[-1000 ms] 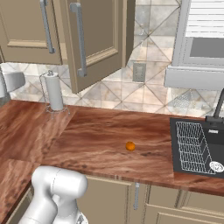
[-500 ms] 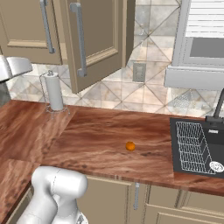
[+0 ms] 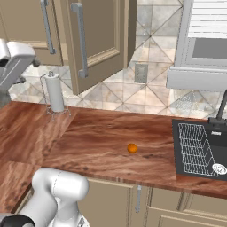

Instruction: Open the cabinet. Pick the soap dispenser and place it next to the sink. Then close the cabinet.

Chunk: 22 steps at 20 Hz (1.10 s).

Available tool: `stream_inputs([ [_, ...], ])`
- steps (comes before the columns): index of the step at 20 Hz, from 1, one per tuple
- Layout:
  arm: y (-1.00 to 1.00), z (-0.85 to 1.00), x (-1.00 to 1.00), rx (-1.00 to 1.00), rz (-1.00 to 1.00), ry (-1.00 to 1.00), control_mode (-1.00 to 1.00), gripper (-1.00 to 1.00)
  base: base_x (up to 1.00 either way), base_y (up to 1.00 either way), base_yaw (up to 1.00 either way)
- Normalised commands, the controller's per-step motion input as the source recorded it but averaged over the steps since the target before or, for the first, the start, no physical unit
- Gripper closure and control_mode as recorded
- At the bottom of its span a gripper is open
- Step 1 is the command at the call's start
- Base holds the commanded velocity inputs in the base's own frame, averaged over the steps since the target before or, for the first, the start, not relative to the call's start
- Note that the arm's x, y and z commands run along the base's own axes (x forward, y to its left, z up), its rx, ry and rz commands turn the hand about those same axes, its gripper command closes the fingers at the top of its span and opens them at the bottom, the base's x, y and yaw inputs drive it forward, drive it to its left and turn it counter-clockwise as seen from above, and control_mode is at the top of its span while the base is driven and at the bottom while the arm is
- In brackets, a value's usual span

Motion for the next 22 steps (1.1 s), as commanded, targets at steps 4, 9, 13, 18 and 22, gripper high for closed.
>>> stream_inputs([
  [4,0.00,-0.15,0.25,-0.27,-0.15,0.09,-1.00,-1.00,0.00,0.00,0.00],
  [9,0.01,-0.44,0.19,-0.16,-0.03,0.00,-1.00,-1.00,0.00,0.00,0.00],
  [13,0.00,-0.41,0.41,-0.13,0.00,-0.05,-1.00,-1.00,0.00,0.00,0.00],
  [18,0.00,-0.09,0.42,-0.19,0.00,-0.02,-1.00,-1.00,0.00,0.00,0.00],
  [22,-0.24,0.18,0.21,-0.23,0.00,0.07,-1.00,-1.00,0.00,0.00,0.00],
])
